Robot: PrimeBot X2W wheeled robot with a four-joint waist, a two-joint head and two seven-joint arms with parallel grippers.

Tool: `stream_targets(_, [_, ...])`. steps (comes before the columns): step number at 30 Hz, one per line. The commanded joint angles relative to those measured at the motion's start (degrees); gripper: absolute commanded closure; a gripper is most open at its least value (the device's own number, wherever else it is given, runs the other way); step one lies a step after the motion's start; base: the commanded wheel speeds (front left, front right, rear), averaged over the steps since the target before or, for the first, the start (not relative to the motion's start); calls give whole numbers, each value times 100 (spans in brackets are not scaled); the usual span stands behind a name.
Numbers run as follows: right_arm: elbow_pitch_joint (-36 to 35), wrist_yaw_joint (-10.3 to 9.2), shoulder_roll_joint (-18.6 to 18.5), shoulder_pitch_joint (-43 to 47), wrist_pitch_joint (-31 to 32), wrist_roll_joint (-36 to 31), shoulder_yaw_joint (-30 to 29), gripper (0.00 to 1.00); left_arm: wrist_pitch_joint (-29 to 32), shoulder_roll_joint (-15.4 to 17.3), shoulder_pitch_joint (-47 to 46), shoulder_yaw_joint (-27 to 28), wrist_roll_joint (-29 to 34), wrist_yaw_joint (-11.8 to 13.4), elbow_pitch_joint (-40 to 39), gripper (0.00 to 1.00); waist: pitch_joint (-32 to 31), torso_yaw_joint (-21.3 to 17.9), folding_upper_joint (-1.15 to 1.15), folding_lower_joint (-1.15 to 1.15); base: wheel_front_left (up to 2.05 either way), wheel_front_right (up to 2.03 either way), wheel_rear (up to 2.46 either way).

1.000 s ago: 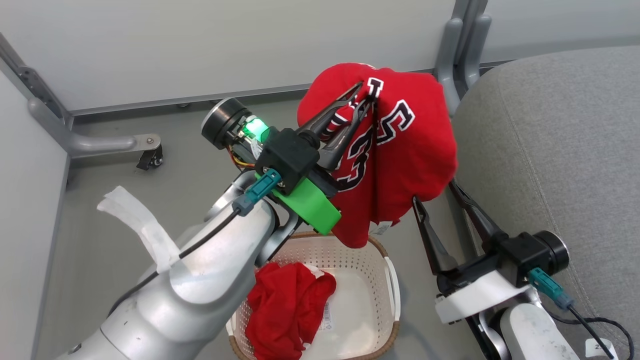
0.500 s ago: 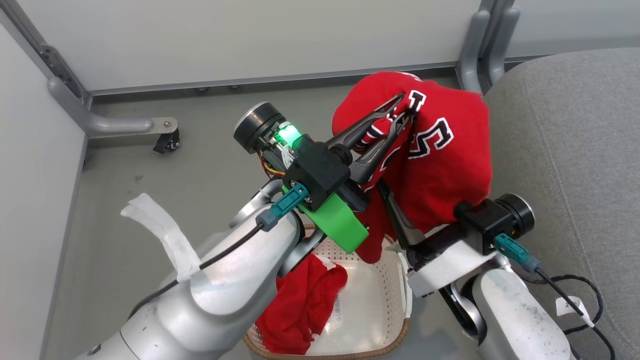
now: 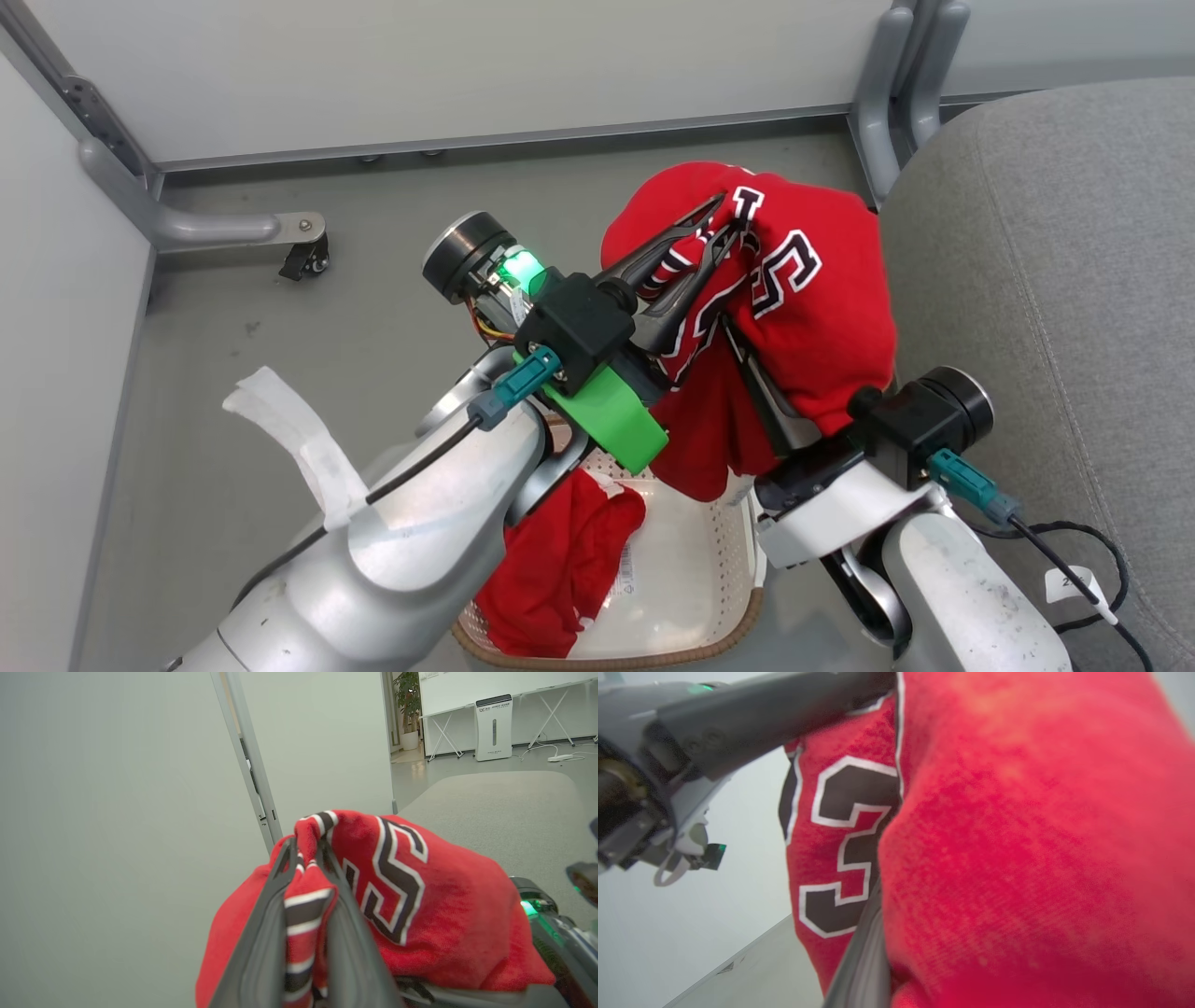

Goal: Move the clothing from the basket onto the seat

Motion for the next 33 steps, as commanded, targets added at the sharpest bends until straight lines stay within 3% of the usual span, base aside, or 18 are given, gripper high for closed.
stream_targets(1, [-27, -6, -36, 68, -17, 40, -11, 100, -20, 21, 74, 29, 16, -20, 27, 100, 1, -14, 56, 0, 0, 0, 0])
stream_targets(3, [-35, -6, -42, 96, -17, 40, -3, 100, -20, 5, 104, 70, -13, 34, 106, 100, -1, -25, 56, 0, 0, 0, 0])
stream_targets(4, [-37, -6, -43, 102, -17, 41, 1, 100, -20, -11, 83, 88, 18, 46, 101, 58, 3, -32, 56, 0, 0, 0, 0])
stream_targets(5, [-37, -6, -43, 106, -17, 42, 0, 100, -20, -20, 83, 89, 37, 52, 113, 0, 6, -37, 56, 0, 0, 0, 0])
stream_targets(22, [-2, -6, -46, 165, -17, 28, -239, 100, -19, -61, 311, 143, 221, -19, 95, 0, 63, -86, 56, 0, 0, 0, 0])
stream_targets(33, [-112, -6, -55, 158, -18, -87, -711, 100, -19, 7, 444, 89, 264, -69, 99, 0, 232, -648, 56, 0, 0, 0, 0])
